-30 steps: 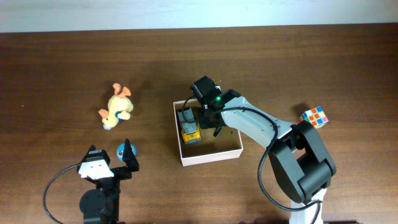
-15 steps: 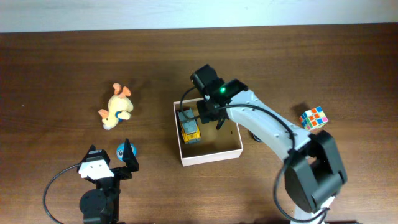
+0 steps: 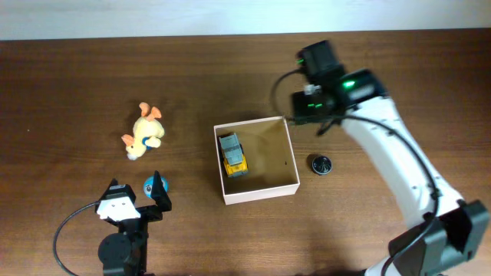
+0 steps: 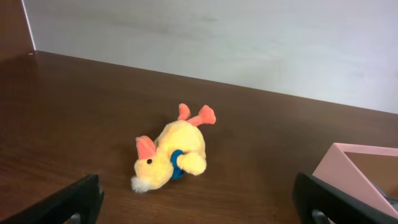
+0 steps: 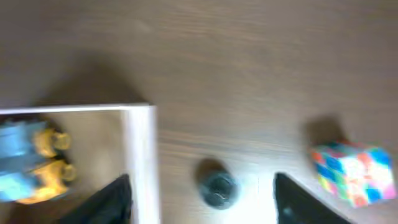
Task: Pack container
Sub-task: 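Raise the right gripper and move it to the Rubik's cube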
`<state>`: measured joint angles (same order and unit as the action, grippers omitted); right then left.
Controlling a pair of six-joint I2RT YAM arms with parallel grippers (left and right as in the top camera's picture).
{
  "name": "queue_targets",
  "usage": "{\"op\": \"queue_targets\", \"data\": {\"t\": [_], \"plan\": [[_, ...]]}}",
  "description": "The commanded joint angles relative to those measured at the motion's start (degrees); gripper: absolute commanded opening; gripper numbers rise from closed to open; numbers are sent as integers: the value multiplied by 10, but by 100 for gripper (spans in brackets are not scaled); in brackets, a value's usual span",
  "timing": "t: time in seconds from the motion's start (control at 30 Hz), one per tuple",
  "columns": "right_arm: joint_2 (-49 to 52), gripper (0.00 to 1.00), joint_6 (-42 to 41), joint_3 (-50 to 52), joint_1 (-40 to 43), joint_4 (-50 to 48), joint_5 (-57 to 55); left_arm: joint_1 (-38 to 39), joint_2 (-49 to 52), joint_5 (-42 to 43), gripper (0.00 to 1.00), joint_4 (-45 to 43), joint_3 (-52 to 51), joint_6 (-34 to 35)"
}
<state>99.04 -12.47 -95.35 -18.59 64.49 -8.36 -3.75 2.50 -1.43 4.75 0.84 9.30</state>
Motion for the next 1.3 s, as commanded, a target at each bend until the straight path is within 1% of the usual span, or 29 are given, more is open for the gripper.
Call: {"op": "queue_targets", "data": {"t": [0.0,0.07,0.2,0.37,0.47,0.53,0.57,0.67,0.8,0.9,1.03,1.13,1.27], "plan": [[-11,74,83,-5,72,33,-9,-3,-4,8,99,0,-3,3],[-11,77,104,-3,102,54,5,-3,-4,8,99,0,-3,3],[-11,77,121,-3,149,92,39,-3,-4,8,99,0,-3,3],[-16,77,121,0,180,144,39,-3,-4,8,99,0,-3,3],[-30,78,121,20,193,151,38,-3,-4,8,99,0,-3,3],[-43,80,121,46,209,140,36,-3,-4,8,99,0,-3,3],[-56,84,126,78,229,114,38,-3,-4,8,99,0,-3,3],[-63,93,160,124,265,66,71,-3,-4,8,99,0,-3,3],[-63,100,190,157,315,17,104,-3,-4,8,99,0,-3,3],[-63,99,199,160,352,-3,103,-3,-4,8,99,0,-3,3],[-63,99,231,160,386,-22,107,-3,-4,8,99,0,-3,3],[-63,99,318,161,393,-43,158,-3,-4,8,99,0,-3,3],[-53,99,398,161,392,-59,155,-3,-4,8,99,0,-3,3]]}}
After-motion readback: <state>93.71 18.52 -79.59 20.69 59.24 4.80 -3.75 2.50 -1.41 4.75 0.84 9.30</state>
